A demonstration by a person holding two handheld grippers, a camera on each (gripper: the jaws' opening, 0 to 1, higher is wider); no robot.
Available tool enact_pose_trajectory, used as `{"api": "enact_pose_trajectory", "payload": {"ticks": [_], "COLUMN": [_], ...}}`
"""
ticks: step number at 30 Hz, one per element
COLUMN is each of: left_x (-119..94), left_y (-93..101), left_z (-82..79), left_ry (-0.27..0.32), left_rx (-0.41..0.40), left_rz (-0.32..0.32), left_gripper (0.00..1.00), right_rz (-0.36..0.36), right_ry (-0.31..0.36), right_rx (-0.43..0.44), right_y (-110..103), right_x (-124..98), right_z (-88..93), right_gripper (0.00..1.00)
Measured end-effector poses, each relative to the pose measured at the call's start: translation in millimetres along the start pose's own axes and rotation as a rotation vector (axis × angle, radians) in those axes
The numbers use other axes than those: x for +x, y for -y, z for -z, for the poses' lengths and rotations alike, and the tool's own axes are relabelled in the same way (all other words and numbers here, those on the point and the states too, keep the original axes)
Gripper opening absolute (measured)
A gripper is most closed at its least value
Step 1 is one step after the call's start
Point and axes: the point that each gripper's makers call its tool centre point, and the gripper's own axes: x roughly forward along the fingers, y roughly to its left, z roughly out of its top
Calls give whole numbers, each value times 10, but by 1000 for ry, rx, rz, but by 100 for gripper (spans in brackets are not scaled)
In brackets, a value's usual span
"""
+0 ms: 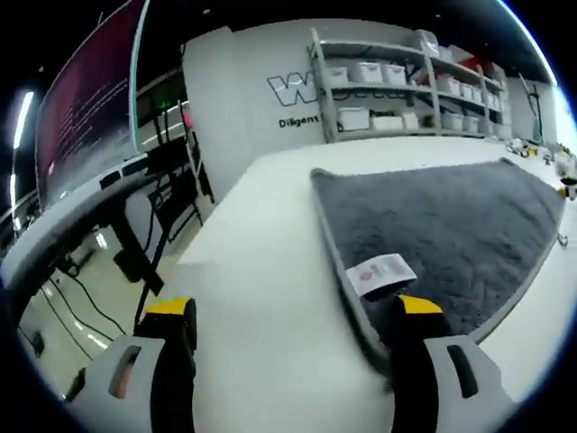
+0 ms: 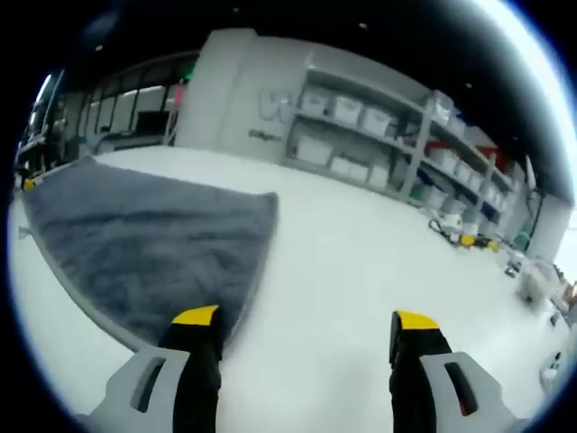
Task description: Open the folded towel by lifting each exposed corner and separating the folded layers until the towel lies flat within the target outline without major curled edges
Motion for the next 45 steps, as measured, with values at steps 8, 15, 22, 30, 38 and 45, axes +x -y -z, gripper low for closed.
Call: {"api": "enact_pose_trajectory", "payload": {"ticks": [8, 15, 22, 30, 38, 45], "left_x": [-10, -397, -893, -1335, -1786, -2095], "left_y": [-8, 383, 662, 940, 1198, 1421], "left_z": [12, -438, -856, -827, -824, -764], "left_ry": [18, 169, 290, 288, 320, 330], "left_rx": [-31, -12, -1, 36, 85, 115], "left_rz": [18, 181, 254, 319, 354, 384], "left_gripper": [87, 97, 100, 100, 100, 100], "right_rz": [28, -12, -99, -223, -252, -275], "right_ry": [-14, 123, 210, 238, 278, 315], "right_rx": [12, 70, 150, 119, 73, 108], "right_y": [31, 34, -173, -547, -832, -863], "right_x": [-130, -332, -613, -934, -1387, -1870], "right_z": [40, -294, -599, -792, -888, -771], "right_gripper": [75, 90, 99, 99, 99, 99]}}
